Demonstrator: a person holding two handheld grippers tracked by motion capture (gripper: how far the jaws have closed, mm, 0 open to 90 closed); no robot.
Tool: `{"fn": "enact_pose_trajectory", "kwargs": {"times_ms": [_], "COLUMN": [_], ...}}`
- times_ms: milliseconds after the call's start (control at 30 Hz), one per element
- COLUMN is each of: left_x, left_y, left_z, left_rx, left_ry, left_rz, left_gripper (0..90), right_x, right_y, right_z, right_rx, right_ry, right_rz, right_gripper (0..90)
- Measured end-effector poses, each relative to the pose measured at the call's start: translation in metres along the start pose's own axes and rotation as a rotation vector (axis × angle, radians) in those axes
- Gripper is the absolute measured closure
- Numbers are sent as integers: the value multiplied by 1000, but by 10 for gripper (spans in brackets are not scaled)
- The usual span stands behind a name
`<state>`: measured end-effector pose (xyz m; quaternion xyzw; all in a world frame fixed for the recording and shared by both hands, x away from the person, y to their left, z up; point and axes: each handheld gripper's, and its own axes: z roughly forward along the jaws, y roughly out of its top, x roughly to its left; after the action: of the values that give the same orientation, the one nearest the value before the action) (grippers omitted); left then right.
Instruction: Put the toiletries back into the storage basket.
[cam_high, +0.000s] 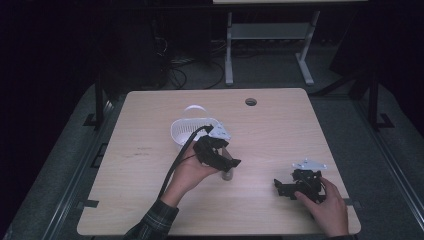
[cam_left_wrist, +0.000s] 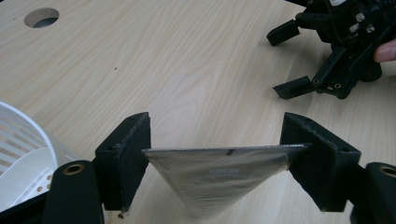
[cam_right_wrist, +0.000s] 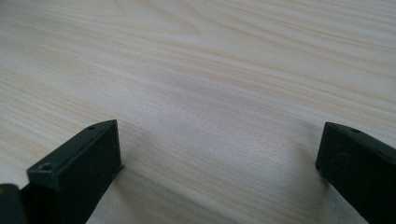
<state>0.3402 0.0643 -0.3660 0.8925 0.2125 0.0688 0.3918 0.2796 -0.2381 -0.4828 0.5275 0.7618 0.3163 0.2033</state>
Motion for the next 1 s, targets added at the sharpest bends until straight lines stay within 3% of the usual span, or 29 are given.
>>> {"fn": "enact_pose_trajectory", "kwargs": {"times_ms": [567, 1000], "left_x": [-2, 1], "left_y": [0, 3], "left_z": [-2, -22], "left_rx": [-2, -31], "left_ry": [3, 2], "left_rz": [6, -5], "left_gripper": [294, 295], "right_x": [0, 0], "right_y": [0, 0], "right_z": [0, 0], "right_rx": [-1, 0], "right_ry": [0, 1], "right_rz": [1, 2], "right_gripper": [0, 0]}}
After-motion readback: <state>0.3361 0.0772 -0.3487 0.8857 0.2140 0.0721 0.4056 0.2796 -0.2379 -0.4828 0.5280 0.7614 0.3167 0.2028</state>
